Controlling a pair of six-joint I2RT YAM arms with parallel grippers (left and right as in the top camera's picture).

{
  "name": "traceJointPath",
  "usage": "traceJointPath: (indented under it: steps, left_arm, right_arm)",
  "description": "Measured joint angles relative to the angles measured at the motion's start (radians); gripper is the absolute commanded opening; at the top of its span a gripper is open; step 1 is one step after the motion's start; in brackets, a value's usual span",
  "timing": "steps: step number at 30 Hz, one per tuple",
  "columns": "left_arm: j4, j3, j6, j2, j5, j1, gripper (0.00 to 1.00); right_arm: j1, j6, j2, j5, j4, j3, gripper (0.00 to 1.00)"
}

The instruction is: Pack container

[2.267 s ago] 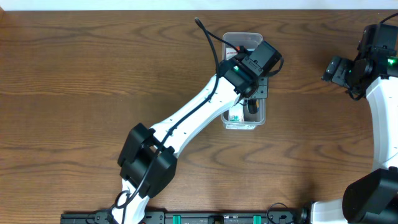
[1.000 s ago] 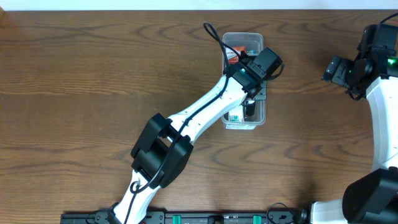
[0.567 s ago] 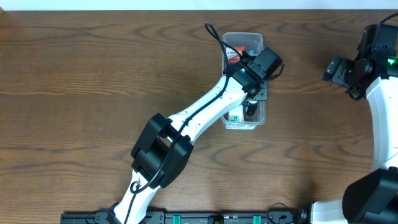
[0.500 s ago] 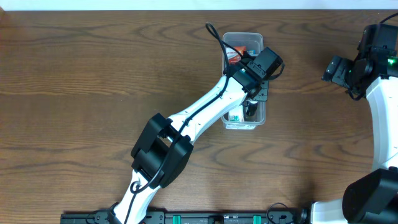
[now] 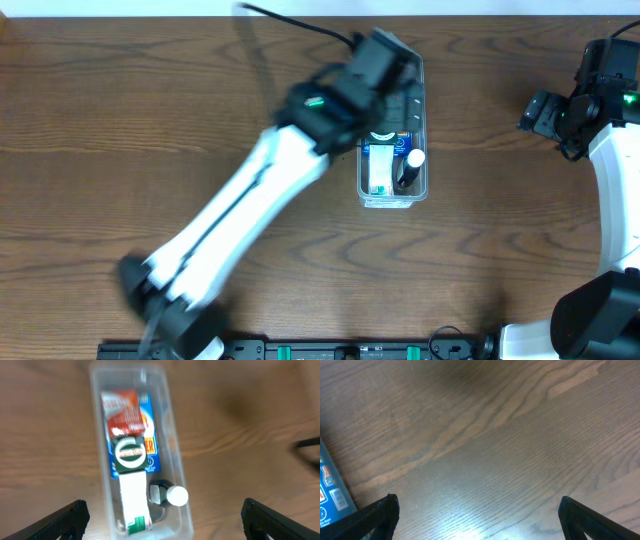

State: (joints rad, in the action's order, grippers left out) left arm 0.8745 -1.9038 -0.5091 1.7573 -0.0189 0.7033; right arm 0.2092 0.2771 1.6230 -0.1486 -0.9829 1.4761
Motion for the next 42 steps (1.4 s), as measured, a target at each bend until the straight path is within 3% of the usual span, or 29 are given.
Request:
traceJointPath:
  steps: [9,17,25,29,42]
  left_arm:
    - [0.353,-0.01,0.044,-0.33,0.031,-0.063,0.98]
    - [0.56,-0.01,0.045,-0.55,0.049,-0.074,0.98]
    - [0.635,0.108,0.024,-0.741,0.049,-0.074,0.98]
    - [0.734,0.149,-0.003,-0.751,0.049,-0.074,0.98]
    - [0.733,0.156,-0.008,-0.75,0.056,-0.074,0.98]
  right_arm:
    - [0.0,0.0,0.0,0.0,0.0,0.0,0.99]
    - [0.0,0.0,0.0,0.0,0.0,0.0,0.99]
    - [0.0,0.0,0.0,0.0,0.0,0.0,0.99]
    - [0.0,0.0,0.0,0.0,0.0,0.0,0.99]
    - [0.0,0.0,0.0,0.0,0.0,0.0,0.99]
